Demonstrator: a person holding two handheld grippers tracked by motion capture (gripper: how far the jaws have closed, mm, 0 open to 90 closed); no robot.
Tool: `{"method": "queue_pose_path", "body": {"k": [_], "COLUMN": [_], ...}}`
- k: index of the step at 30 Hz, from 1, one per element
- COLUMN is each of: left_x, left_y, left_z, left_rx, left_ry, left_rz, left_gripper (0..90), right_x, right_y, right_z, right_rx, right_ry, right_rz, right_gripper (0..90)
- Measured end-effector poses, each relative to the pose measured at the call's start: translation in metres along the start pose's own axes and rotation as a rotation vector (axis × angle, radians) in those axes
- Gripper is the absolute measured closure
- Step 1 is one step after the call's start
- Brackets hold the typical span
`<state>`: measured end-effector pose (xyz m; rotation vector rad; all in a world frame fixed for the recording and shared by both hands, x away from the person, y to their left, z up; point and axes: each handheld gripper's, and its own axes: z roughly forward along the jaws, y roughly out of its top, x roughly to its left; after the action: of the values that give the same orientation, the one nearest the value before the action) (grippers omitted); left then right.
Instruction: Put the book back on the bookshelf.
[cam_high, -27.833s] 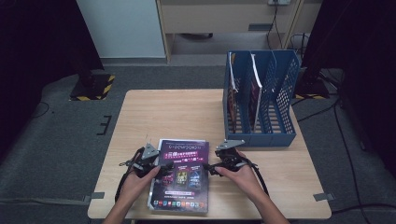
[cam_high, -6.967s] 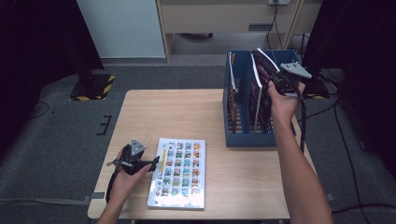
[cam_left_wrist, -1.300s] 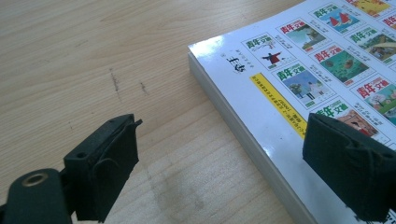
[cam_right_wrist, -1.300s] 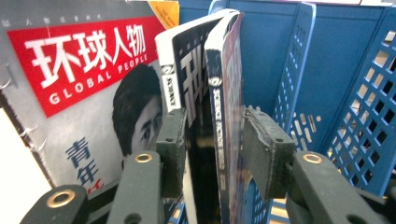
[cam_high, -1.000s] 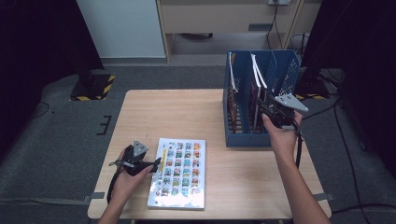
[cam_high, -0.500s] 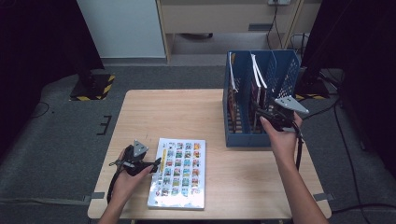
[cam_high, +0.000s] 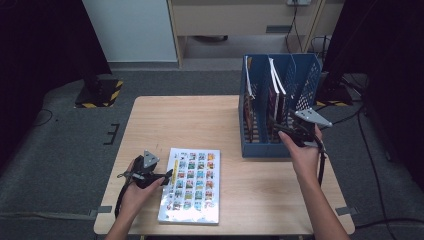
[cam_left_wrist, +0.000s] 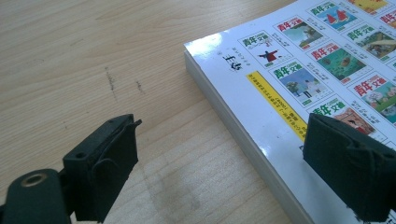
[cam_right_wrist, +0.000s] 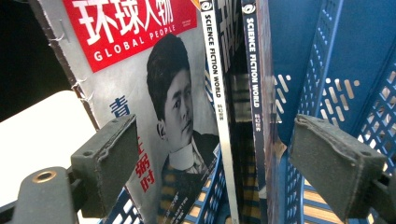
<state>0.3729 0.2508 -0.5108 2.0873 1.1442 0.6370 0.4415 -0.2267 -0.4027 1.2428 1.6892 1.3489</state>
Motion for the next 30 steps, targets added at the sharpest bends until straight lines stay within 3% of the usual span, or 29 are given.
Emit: {"method": "queue_pose_path", "body": {"k": [18, 27, 28, 29, 30], "left_x": [0.003, 0.001, 0.001, 0.001, 0.001], "left_y": [-0.001, 0.0, 0.0, 0.0, -0.001], "left_z": [0.0, 0.0, -0.001, -0.001, -0.001], "left_rx": [-0.001, -0.006, -0.005, -0.01, -0.013], "left_ry": [-0.007, -0.017, -0.019, -0.025, -0.031], "left_rz": [-0.019, -0.008, -0.008, -0.011, -0.015], "left_gripper": [8.5, 8.2, 8.1, 8.1, 7.8], "right_x": [0.02, 0.05, 0.058, 0.058, 0.069], "right_y": [-0.014, -0.016, -0.017, -0.017, -0.019], "right_z": [-0.013, -0.012, -0.01, -0.01, -0.008], "right_rx": [-0.006, 0.011, 0.018, 0.018, 0.03], "right_ry": [0.031, 0.126, 0.149, 0.149, 0.172], "right_rz": [-0.064, -0.098, -0.102, -0.102, -0.114], "right_gripper": [7.2, 6.3, 6.2, 6.2, 6.0]}}
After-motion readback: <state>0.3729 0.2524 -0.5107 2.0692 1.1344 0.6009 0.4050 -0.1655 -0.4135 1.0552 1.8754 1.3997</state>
